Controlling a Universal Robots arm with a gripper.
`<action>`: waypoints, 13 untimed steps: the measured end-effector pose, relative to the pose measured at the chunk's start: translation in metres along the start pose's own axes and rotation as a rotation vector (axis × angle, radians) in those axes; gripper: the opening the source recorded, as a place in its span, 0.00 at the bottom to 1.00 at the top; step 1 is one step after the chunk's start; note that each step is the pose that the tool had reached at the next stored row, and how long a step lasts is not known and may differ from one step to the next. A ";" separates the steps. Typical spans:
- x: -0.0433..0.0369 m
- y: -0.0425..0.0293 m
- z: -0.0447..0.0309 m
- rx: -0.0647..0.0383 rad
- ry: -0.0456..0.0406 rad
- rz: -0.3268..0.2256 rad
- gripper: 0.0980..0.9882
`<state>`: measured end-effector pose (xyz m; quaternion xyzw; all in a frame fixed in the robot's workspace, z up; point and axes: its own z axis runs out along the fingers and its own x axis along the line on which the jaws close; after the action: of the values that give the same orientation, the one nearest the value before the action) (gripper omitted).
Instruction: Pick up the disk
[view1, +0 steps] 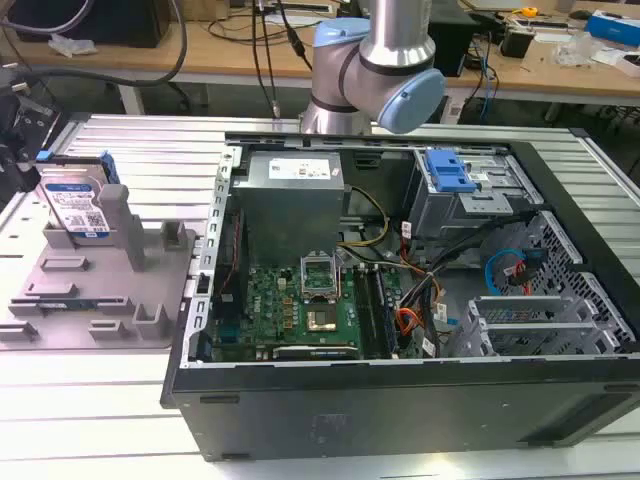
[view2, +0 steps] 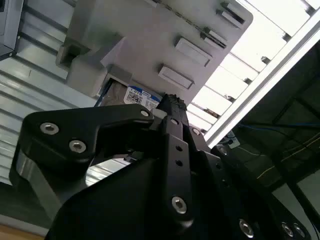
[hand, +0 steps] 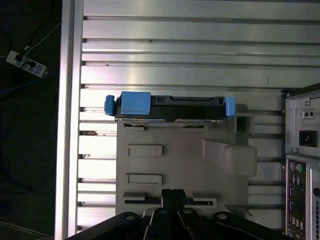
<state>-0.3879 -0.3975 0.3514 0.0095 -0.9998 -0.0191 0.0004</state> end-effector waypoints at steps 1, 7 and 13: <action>0.0000 0.0000 0.0000 0.000 0.0000 0.000 0.01; 0.0000 0.0000 0.0000 0.000 0.0000 0.000 0.01; 0.0000 0.0000 0.0001 0.000 0.0006 -0.016 0.01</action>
<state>-0.3879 -0.3975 0.3513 0.0173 -0.9997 -0.0191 0.0006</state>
